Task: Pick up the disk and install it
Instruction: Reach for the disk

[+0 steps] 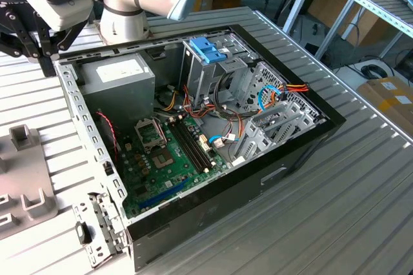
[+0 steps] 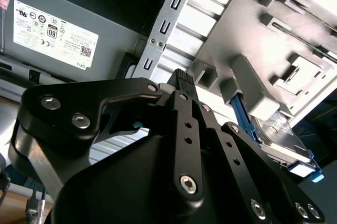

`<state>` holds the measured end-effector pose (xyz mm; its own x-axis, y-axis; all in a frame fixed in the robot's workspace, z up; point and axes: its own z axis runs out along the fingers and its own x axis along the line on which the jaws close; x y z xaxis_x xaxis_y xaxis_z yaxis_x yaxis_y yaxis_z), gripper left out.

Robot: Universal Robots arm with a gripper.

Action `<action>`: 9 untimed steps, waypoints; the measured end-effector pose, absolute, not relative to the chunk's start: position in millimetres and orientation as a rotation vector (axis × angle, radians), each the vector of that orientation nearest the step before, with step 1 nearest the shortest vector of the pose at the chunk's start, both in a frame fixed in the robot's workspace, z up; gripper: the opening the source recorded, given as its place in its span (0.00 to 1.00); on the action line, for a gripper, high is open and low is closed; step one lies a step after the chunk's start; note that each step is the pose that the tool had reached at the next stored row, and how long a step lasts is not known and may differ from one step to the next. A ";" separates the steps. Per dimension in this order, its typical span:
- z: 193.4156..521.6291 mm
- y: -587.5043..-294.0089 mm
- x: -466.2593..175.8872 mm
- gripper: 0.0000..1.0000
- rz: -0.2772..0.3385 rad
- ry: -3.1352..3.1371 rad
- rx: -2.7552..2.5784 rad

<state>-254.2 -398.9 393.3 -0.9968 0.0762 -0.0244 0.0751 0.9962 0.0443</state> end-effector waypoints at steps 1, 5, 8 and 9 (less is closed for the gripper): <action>393.3 -398.9 -254.9 0.10 0.068 3.112 0.118; 393.3 -398.9 -257.3 0.10 0.068 3.112 0.118; 393.3 -398.9 -258.9 0.10 0.068 3.113 0.118; 393.3 -398.9 -260.0 0.10 0.068 3.112 0.118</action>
